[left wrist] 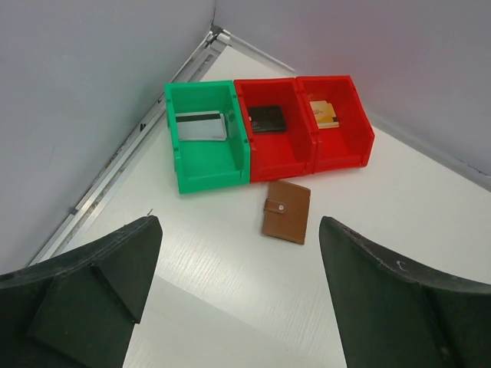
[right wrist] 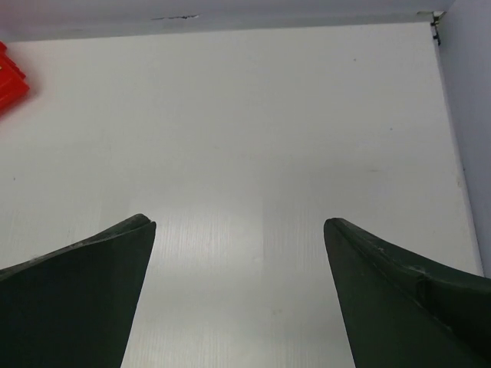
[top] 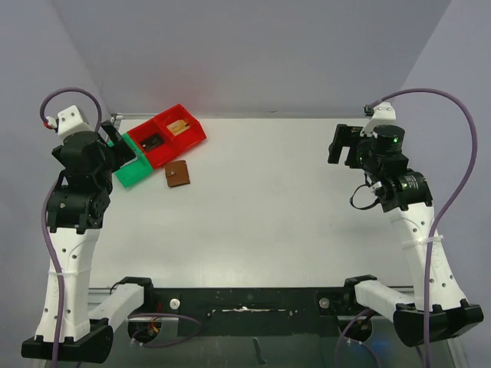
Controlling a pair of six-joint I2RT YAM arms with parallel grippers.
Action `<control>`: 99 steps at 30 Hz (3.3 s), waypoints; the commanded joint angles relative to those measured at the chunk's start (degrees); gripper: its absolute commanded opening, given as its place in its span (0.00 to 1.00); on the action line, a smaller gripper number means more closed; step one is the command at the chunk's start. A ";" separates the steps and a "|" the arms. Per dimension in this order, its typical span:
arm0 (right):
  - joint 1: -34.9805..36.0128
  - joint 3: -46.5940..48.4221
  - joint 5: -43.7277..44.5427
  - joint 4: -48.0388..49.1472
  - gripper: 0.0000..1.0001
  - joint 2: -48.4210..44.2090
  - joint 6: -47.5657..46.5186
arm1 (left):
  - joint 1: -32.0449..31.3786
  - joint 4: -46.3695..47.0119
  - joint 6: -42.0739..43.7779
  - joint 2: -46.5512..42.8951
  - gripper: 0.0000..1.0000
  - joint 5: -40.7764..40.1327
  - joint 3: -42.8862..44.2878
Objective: Take the credit cards out of the card holder
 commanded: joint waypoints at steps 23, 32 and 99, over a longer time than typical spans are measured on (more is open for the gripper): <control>-6.62 -21.46 -29.09 16.51 0.98 0.97 13.64 | -2.46 18.76 -9.21 26.60 0.72 26.17 -12.14; -6.87 -22.23 -31.70 15.41 0.98 0.18 15.06 | -3.31 18.34 -9.61 46.80 0.69 20.28 -1.49; 26.03 -2.28 -9.79 8.94 0.98 43.24 20.82 | 5.44 18.27 -9.74 40.57 0.61 25.42 2.06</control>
